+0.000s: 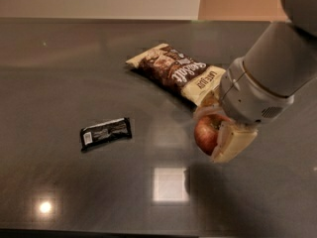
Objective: Move apple near brown chip bag
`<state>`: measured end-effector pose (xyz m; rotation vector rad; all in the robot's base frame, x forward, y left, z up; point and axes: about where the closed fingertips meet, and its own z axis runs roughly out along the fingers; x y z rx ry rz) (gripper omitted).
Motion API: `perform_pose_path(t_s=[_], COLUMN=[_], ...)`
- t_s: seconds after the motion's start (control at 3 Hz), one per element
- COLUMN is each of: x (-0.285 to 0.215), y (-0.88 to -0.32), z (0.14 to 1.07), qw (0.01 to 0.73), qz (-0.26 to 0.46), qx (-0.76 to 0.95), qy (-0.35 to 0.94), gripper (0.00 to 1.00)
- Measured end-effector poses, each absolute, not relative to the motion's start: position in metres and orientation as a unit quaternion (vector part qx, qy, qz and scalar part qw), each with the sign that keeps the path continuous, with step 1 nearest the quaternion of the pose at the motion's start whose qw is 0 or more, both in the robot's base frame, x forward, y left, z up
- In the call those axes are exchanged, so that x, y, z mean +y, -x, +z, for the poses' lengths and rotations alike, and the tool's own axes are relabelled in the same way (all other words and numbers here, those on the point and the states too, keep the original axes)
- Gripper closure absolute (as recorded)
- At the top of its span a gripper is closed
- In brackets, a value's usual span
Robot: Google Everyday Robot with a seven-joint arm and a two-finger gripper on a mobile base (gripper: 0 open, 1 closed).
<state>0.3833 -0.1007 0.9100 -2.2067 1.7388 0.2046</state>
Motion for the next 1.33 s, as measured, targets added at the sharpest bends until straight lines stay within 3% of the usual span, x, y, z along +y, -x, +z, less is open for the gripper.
perform_pose_path(t_s=[0.67, 1.33], x=[-0.104, -0.139], y=[-0.471, -0.520], z=[0.930, 0.903], qw=[0.194, 0.194], qz=[0.057, 0.058], qx=[0.651, 0.734], qy=[0.732, 0.648], gripper=[1.00, 1.00])
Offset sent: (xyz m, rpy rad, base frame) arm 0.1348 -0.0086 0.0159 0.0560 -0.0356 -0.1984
